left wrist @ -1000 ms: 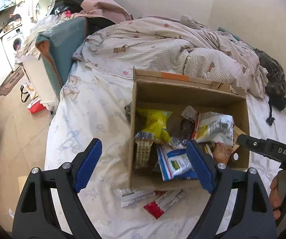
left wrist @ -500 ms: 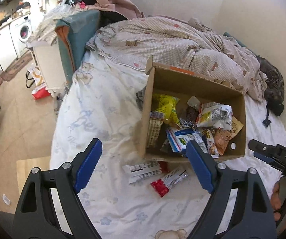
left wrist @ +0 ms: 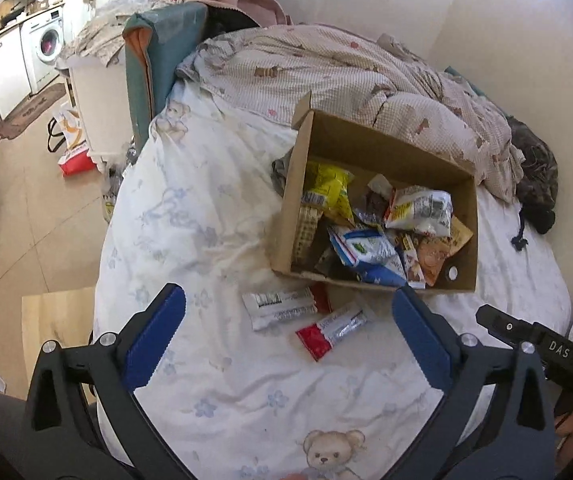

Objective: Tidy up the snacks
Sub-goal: 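Withdraw both grippers from the box back toward the remaining snacks, then grasp the white bar with red end with the right gripper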

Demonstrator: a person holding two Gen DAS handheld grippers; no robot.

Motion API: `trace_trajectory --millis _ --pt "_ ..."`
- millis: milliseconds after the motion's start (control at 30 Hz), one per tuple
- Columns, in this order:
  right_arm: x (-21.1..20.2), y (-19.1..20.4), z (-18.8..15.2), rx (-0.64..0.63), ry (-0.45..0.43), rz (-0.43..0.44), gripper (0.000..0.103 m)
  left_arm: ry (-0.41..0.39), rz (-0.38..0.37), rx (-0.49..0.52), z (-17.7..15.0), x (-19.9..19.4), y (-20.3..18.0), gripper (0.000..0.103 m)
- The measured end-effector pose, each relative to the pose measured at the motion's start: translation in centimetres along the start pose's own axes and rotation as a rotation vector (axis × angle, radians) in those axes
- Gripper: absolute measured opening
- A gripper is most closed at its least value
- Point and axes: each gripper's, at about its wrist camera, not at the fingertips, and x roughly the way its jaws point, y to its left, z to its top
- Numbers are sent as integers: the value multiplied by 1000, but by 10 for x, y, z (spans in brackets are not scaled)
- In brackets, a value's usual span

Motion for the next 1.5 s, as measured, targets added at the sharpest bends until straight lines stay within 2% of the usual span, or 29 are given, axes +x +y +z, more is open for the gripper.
trace_trajectory --millis 167,400,533,667,767,833,900,967,1033,1067,1167,1233,1400,1500 --pt "6 -1 -9 17 24 3 80 36 74 0 -7 5 4 102" --pt "22 -4 -13 79 71 39 80 37 165 -71 -7 3 27 102" --pt "44 -2 -15 112 130 44 80 63 165 -144 -5 7 42 102" --pt "76 9 -20 133 191 43 80 100 161 -173 -5 14 46 102" --pt "104 19 -22 205 207 38 80 115 156 -194 -5 18 48 102" --pt "127 31 -23 248 220 9 80 123 147 -205 -4 19 48 102" --pt "145 43 -25 235 227 -43 80 126 144 -209 -2 20 49 102" --pt "160 57 -26 190 233 -122 80 117 148 -208 -1 20 49 102" --pt "173 69 -27 113 228 -236 79 111 173 -193 2 23 50 102" --pt "175 70 -28 95 228 -258 78 115 187 -184 4 26 51 102" --pt "174 69 -34 33 224 -296 57 155 223 -172 5 39 57 102" --pt "167 63 -36 -4 237 -288 34 190 228 -186 3 47 62 102" --pt "136 35 -34 7 279 -214 31 281 219 -123 -7 73 53 102" --pt "104 18 -33 15 278 -173 30 340 127 -55 -11 90 35 102"
